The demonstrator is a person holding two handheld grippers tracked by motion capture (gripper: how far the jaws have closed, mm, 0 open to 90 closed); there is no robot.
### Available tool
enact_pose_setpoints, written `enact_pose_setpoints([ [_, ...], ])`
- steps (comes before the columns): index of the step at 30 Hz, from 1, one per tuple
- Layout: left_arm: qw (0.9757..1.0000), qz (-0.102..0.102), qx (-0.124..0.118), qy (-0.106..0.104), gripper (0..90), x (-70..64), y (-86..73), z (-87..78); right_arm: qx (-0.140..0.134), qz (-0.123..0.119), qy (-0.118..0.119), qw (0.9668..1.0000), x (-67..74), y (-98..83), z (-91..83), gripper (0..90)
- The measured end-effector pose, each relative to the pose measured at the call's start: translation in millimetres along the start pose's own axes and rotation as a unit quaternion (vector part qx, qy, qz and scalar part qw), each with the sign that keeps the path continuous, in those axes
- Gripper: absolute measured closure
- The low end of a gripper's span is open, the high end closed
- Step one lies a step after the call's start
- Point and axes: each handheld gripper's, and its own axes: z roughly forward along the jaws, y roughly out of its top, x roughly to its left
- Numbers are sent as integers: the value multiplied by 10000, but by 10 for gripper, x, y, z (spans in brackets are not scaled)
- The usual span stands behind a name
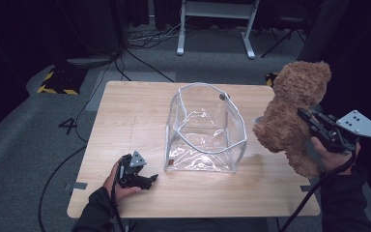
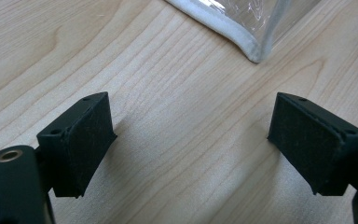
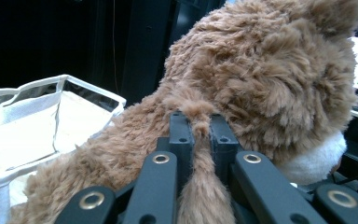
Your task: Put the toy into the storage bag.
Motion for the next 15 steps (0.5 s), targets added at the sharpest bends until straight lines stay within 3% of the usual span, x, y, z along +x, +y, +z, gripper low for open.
enact_pose_setpoints([
  [15, 10000, 1, -3, 0, 138, 0, 0, 1, -102, -70, -38, 9999, -33, 152, 38, 833],
])
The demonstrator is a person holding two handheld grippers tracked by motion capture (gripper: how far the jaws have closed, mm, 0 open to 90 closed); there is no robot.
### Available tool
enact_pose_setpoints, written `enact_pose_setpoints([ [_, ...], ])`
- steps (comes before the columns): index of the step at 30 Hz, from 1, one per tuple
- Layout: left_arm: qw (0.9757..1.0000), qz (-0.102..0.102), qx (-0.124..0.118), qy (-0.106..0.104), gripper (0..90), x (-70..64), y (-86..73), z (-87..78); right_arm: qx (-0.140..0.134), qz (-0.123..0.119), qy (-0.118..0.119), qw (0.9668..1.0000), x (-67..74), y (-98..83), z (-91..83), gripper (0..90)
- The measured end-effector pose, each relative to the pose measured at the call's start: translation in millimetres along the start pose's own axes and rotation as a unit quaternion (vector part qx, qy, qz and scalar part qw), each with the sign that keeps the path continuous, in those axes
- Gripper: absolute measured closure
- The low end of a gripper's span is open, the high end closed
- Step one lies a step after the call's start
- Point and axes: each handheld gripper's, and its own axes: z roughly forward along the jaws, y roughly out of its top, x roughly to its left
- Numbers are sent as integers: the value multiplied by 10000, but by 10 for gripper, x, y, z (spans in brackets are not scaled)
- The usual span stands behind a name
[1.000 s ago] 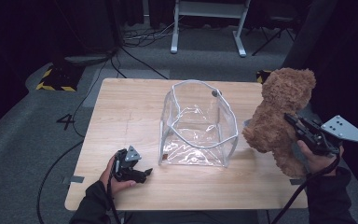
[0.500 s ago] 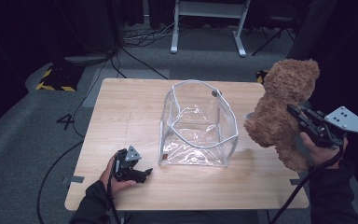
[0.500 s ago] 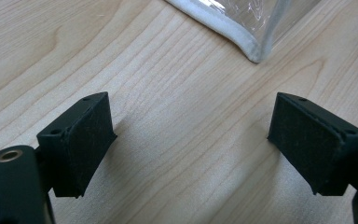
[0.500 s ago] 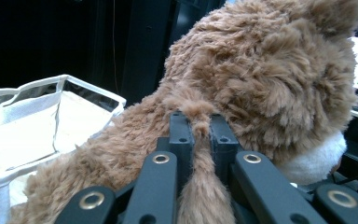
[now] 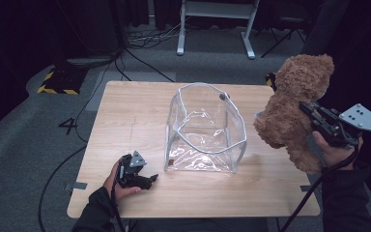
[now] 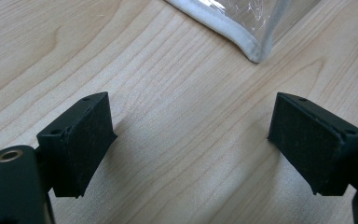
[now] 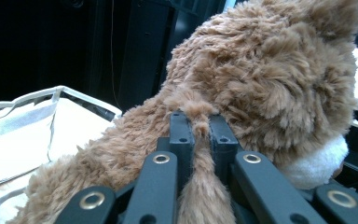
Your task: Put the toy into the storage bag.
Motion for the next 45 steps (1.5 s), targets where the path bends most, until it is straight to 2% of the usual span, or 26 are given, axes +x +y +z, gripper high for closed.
enact_pose_setpoints([
  [9, 10000, 2, 2, 1, 139, 0, 0, 0, -27, -145, 33, 9999, 38, 139, 51, 834],
  [19, 10000, 3, 3, 0, 139, 0, 0, 0, -69, -201, 46, 9998, 40, 230, 74, 837],
  [45, 10000, 1, 4, 2, 138, 0, 0, -1, -232, -436, 135, 9987, 128, 634, 227, 839],
])
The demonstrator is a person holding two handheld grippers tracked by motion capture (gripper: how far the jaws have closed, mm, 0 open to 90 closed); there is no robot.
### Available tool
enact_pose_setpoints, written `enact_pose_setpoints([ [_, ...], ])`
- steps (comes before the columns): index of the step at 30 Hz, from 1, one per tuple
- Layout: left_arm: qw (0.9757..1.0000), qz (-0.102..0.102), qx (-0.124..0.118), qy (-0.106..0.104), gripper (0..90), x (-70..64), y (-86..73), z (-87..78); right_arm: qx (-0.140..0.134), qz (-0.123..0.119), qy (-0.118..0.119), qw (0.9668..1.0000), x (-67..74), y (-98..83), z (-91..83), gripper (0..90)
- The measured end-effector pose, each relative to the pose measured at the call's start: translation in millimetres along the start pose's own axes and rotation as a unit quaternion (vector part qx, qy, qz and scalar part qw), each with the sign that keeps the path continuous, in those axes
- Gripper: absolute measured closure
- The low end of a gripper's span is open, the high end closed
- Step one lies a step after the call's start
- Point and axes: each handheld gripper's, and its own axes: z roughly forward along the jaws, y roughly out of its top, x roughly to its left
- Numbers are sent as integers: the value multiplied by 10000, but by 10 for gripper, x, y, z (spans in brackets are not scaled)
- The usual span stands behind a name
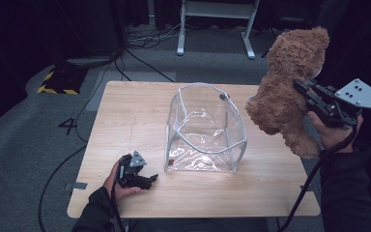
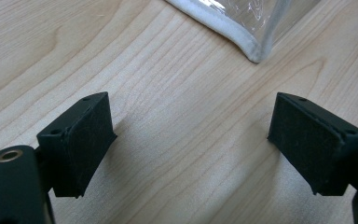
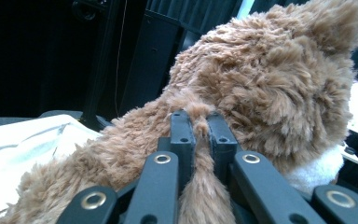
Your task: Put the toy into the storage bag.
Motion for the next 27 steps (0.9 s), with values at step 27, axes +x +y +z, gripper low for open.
enact_pose_setpoints([
  [27, 10000, 0, -3, -2, 138, 0, 0, 0, -66, -193, 80, 9998, 58, 332, 145, 842],
])
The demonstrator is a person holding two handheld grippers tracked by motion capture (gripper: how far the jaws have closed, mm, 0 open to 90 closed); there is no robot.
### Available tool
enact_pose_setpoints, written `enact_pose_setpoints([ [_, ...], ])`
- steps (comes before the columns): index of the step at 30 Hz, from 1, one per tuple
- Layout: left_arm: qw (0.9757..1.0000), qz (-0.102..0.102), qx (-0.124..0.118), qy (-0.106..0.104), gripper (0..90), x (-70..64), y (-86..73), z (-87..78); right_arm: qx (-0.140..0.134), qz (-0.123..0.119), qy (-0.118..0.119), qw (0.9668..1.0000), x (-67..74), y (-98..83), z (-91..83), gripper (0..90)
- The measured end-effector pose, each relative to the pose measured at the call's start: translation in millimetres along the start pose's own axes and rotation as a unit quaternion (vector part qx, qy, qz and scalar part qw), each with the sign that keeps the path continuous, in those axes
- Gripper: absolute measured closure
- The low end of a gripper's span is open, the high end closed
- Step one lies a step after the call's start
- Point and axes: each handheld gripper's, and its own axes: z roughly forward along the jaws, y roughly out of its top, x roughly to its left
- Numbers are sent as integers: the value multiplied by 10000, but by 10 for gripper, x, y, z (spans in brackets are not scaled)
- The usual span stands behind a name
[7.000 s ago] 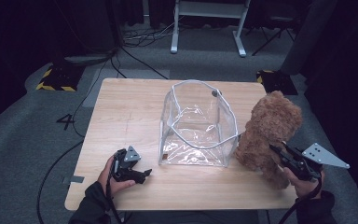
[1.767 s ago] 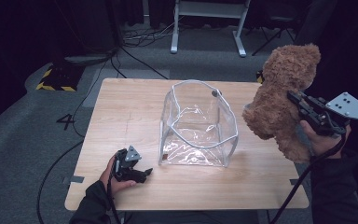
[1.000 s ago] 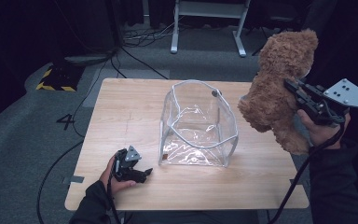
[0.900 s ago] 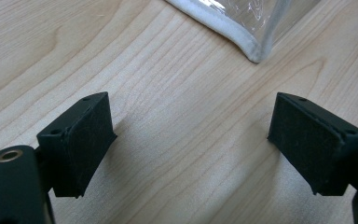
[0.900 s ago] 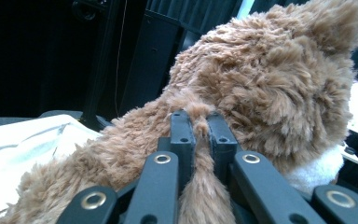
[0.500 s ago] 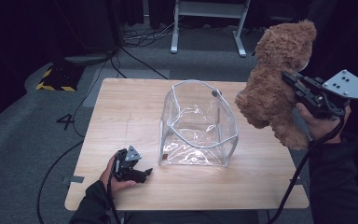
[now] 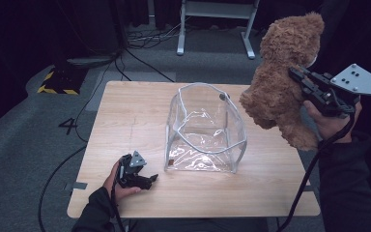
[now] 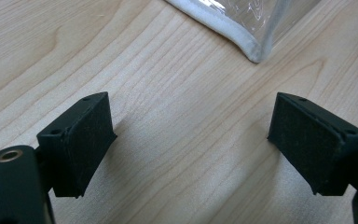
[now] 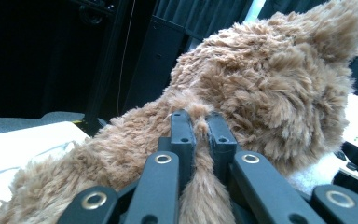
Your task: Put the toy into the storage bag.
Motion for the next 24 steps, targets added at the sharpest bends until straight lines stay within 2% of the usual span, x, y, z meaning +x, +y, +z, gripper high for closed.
enact_pose_setpoints([
  [24, 10000, -2, 2, 2, 138, 0, 0, 0, -153, -166, 308, 9993, 230, 296, 256, 843],
])
